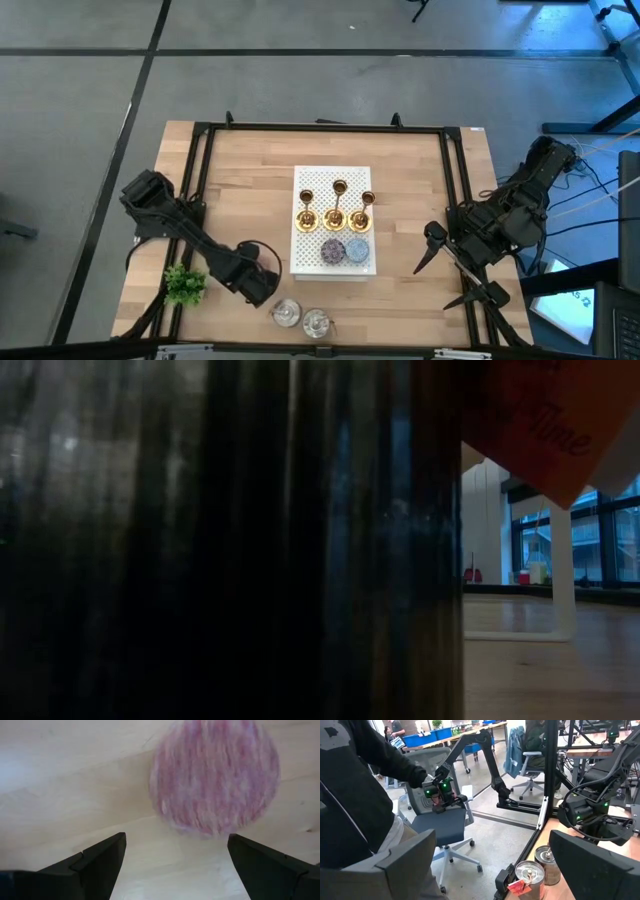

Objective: Pick & Place candle stick holders
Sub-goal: Put the pink patterned scented candle on the shelf aligned with the other red and blue patterned scented candles

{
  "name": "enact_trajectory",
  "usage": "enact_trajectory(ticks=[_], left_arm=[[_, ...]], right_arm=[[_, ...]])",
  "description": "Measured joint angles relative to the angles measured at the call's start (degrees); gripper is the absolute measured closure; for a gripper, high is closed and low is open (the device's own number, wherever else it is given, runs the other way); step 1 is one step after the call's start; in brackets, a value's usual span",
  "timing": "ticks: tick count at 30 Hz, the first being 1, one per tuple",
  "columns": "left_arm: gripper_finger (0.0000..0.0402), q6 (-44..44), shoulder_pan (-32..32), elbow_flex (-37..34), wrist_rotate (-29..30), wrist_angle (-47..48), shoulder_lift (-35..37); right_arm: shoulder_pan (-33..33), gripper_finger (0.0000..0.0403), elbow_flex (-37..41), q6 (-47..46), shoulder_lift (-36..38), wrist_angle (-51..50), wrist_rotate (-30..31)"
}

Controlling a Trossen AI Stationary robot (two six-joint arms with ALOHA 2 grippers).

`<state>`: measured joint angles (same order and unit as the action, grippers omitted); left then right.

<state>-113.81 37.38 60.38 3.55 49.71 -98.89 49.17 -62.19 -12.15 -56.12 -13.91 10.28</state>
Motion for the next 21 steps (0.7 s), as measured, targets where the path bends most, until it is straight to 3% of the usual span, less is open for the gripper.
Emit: enact_trajectory(ticks=[11, 21], left_arm=[[0.0054, 12.17, -4.96, 0.55, 3.82, -0.97, 2.77], [0.0054, 21.67, -12.01, 0.55, 3.51, -0.42, 2.84]], right_arm=[[-0.35, 0.0012, 0.0, 0.01, 0.0, 0.0, 0.02], [-0.35, 0.0013, 0.0, -0.72, 0.0, 0.07, 0.02]])
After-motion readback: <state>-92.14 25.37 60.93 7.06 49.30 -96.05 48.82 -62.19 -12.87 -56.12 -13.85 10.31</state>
